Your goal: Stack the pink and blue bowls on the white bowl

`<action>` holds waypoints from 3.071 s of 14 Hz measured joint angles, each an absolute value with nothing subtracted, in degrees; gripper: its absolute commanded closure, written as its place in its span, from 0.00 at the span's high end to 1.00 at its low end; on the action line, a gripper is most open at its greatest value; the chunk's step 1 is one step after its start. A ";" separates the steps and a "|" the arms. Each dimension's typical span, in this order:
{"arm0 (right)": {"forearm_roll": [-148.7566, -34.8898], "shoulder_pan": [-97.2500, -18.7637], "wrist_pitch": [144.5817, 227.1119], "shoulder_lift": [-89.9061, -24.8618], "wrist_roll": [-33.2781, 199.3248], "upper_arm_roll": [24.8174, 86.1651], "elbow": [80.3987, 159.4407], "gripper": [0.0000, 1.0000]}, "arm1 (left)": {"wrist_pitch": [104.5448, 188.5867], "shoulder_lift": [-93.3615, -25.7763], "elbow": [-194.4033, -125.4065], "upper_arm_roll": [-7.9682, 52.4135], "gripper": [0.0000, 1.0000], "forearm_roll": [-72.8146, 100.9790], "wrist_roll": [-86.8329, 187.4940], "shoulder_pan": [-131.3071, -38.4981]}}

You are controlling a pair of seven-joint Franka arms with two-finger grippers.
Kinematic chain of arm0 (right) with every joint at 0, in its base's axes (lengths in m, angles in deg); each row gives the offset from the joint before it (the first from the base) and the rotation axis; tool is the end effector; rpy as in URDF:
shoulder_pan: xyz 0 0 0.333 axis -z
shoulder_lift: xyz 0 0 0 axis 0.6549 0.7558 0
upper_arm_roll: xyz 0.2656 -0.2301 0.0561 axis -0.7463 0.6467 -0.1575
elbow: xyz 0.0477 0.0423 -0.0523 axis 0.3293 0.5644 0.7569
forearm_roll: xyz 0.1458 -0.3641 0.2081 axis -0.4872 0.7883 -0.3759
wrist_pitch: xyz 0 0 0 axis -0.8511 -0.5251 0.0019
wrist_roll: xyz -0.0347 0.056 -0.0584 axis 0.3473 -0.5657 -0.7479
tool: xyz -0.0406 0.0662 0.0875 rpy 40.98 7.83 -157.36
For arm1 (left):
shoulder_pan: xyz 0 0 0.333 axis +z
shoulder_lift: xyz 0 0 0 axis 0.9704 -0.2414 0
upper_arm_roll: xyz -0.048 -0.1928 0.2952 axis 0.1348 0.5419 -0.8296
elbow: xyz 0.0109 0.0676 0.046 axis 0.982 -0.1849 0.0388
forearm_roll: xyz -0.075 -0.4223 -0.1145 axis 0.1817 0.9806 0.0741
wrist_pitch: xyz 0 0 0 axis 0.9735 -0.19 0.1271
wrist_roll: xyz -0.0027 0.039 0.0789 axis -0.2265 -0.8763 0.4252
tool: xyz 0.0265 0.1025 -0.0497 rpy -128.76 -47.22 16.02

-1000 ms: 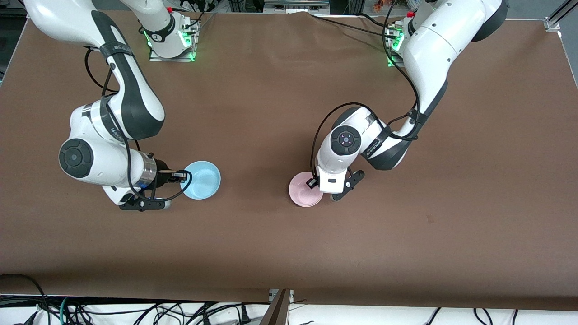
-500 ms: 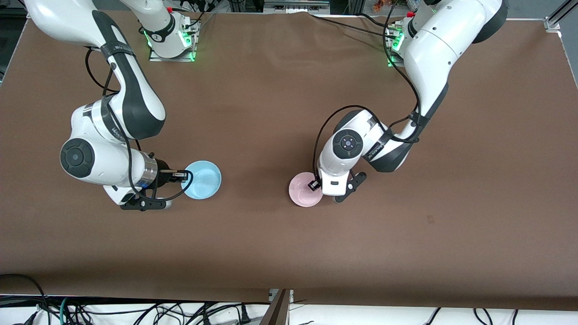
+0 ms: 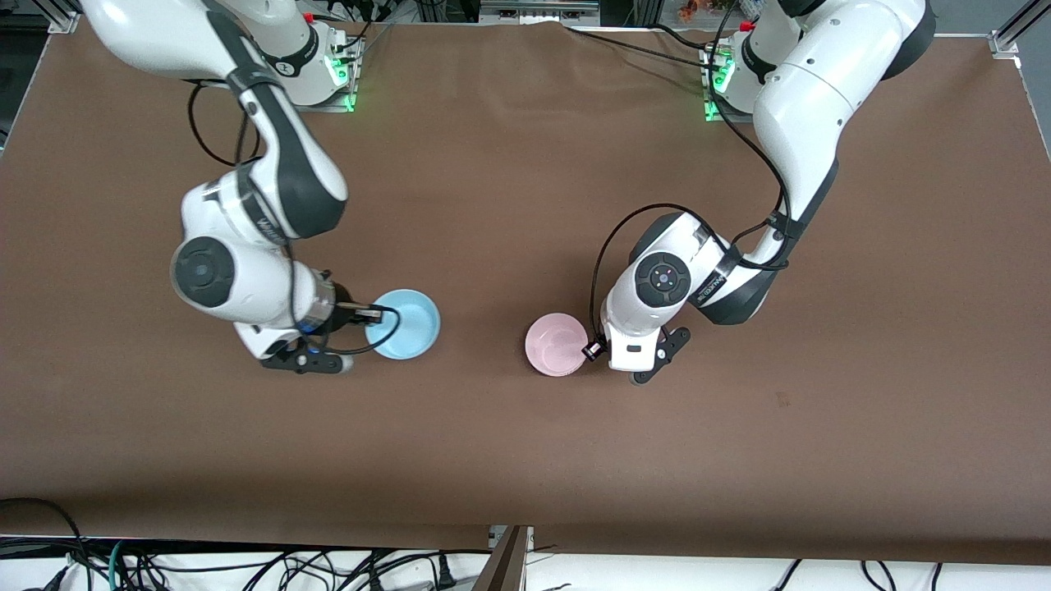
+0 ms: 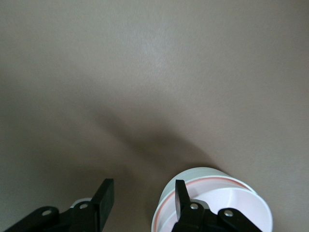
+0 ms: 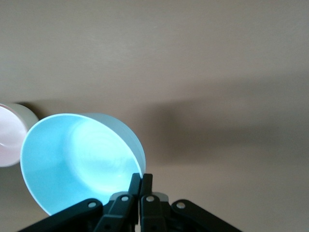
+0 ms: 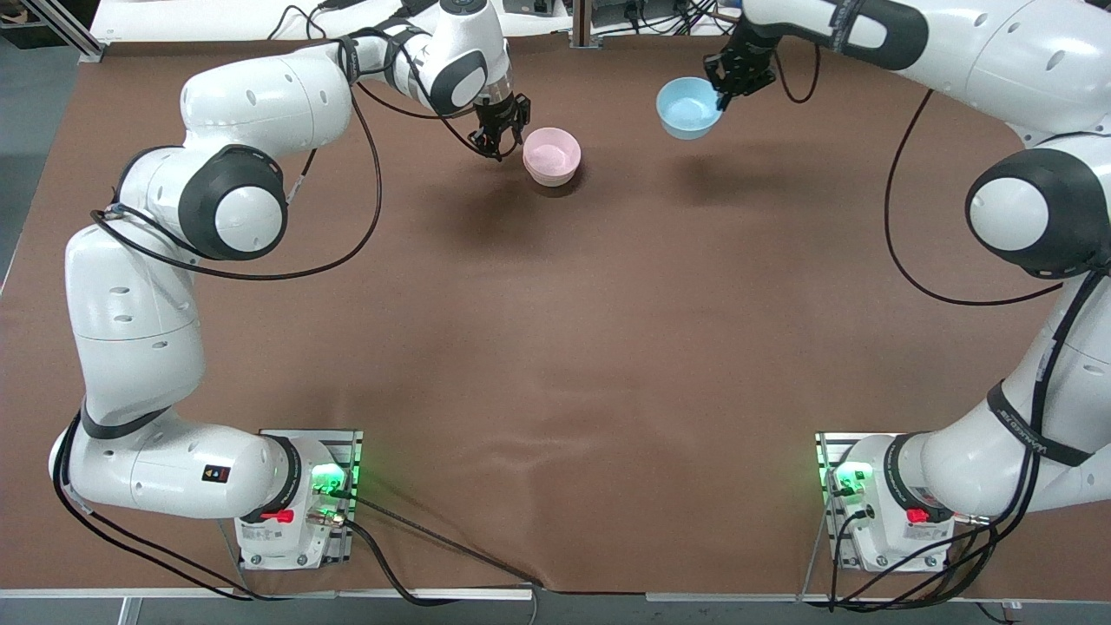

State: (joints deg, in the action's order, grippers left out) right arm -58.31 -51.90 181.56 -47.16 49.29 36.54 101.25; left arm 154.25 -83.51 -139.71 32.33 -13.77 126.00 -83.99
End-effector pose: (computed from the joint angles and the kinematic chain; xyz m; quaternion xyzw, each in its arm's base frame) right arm 0.7224 0.2957 0.3712 -0.9933 0.0658 0.0566 0.0756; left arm 0.7035 -0.3920 0.2230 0.9255 0.3754 -0.0336 0.0378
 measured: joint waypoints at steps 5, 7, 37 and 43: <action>-58.31 -58.12 186.28 -44.24 36.96 36.54 98.72 0.00 | 154.26 -84.48 -139.67 32.06 0.61 -13.97 125.89 -84.19; -58.32 -58.63 187.47 -43.77 35.02 36.55 98.44 0.00 | 154.26 -84.41 -139.35 32.10 0.61 -13.97 125.88 -84.19; -57.96 -70.42 204.58 -28.74 17.07 37.87 91.25 0.00 | 110.19 -54.58 -132.40 33.36 0.63 -10.17 57.06 -64.92; -57.96 -70.44 204.20 -28.73 17.07 37.87 91.17 0.00 | 118.08 -47.60 -143.70 33.37 0.63 -8.99 53.61 -62.15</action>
State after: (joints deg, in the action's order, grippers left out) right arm -57.96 -70.44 204.20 -28.73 17.07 37.87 91.17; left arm 118.08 -47.60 -143.70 33.37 -8.99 53.61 -62.15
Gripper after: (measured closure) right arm 0.978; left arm 0.370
